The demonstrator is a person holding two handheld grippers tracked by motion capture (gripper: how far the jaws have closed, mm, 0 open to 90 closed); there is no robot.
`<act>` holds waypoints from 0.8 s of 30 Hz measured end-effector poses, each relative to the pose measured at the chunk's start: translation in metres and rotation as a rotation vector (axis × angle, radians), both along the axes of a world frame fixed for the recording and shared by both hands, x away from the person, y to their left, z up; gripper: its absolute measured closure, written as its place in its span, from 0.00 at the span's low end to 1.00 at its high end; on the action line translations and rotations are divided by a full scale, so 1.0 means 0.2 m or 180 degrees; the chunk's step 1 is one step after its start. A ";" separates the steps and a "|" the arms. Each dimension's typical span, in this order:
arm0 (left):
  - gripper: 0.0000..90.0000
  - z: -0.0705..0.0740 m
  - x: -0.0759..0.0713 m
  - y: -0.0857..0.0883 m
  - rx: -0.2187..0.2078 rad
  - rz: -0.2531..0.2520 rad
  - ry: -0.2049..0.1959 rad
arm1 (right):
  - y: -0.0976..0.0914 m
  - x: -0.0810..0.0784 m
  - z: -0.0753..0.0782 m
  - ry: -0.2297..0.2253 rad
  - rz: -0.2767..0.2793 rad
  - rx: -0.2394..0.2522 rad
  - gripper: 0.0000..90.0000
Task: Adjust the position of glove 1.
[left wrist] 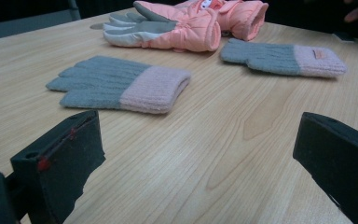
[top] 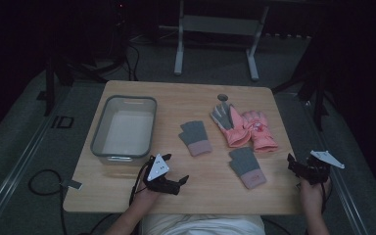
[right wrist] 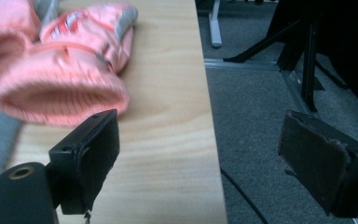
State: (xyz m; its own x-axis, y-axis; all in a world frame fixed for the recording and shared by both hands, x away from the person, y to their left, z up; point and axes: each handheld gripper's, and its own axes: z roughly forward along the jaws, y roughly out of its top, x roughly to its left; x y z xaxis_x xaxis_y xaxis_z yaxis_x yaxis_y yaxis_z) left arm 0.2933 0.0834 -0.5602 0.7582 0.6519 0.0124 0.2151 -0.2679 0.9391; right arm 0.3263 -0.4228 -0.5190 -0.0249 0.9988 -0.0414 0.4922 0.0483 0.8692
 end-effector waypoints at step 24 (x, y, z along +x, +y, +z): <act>0.01 0.00 0.00 0.00 -0.0030 -0.0008 0.0023 | 0.34 0.21 0.50 -0.0114 0.0668 -0.0086 0.14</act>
State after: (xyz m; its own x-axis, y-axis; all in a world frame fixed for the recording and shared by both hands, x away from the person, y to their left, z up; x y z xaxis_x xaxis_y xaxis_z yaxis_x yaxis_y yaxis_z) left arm 0.2941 0.0841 -0.5602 0.7599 0.6501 0.0008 0.2212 -0.2597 0.9400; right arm 0.3676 -0.3540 -0.4184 -0.2302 0.9704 -0.0726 0.4378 0.1699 0.8829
